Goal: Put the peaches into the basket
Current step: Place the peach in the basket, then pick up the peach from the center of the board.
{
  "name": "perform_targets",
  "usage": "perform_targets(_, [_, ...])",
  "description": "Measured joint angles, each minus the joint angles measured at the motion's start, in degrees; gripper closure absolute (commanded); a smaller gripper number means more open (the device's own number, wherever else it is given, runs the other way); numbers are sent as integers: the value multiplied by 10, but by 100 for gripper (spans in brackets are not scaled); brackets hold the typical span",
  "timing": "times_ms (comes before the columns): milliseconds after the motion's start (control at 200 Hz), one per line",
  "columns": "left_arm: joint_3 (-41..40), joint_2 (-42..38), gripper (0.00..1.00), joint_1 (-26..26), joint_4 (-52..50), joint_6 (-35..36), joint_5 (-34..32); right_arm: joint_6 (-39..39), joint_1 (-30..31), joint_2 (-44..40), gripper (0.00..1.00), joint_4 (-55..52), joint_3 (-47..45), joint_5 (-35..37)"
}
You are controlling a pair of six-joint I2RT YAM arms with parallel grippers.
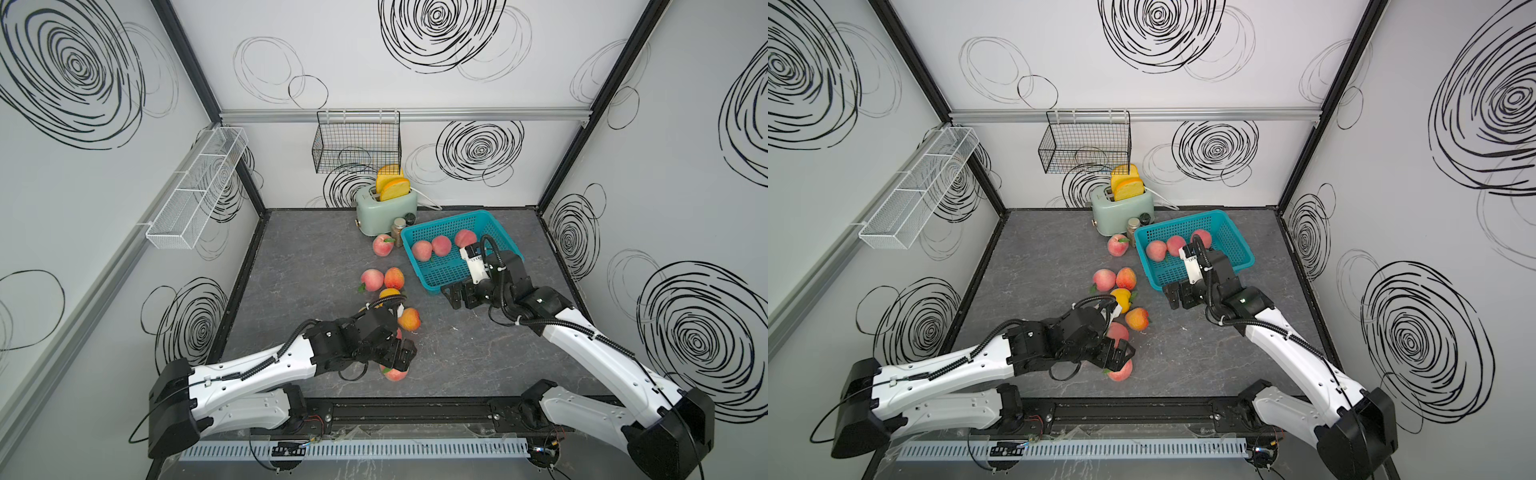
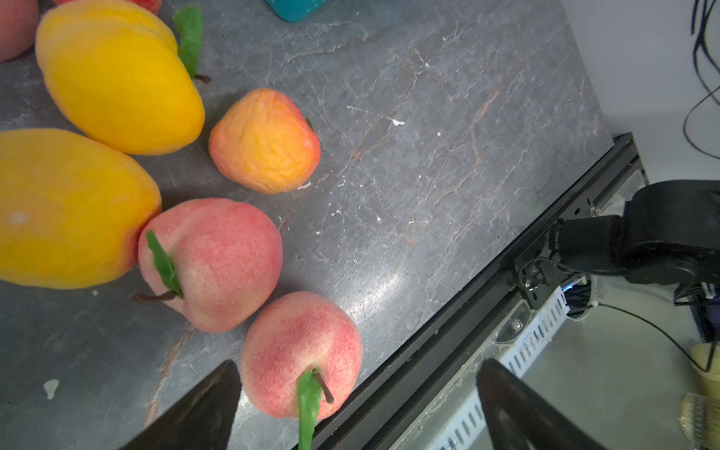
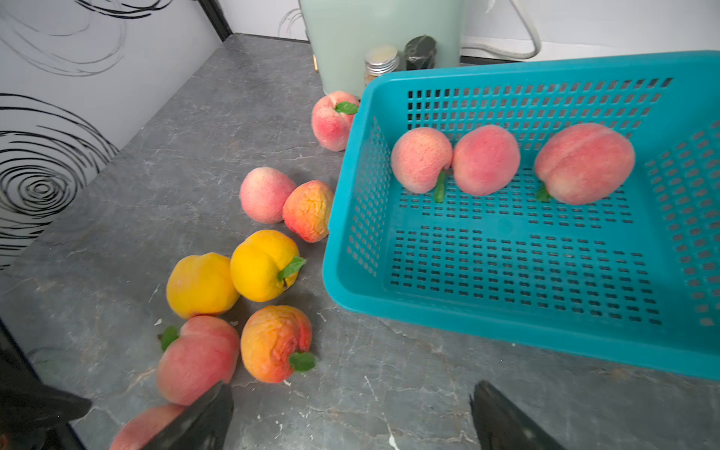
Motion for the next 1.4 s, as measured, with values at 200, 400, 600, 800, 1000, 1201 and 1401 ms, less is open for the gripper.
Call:
perform_targets(200, [-8, 4, 2, -43, -23, -33, -39, 27, 40, -29, 1, -2, -31, -9])
perform_targets(400, [-30, 24, 2, -50, -23, -51, -54, 51, 48, -37, 1, 5, -66, -23])
perform_targets(600, [-38, 50, 2, -49, -8, -52, -54, 67, 55, -37, 1, 7, -84, -35])
perform_targets(800, [-54, 58, 2, -43, 17, -52, -45, 69, 55, -38, 1, 8, -87, -36])
perform_targets(1000, [-63, 73, 2, -39, 28, -51, -41, 74, 55, -38, 1, 16, -94, -36])
perform_targets(1201, [-71, 90, 2, -35, 48, -51, -38, 76, 55, -38, 0, 20, -94, -37])
perform_targets(1401, [-75, 108, 2, -31, 65, -48, -32, 76, 55, -38, 0, 23, -96, -37])
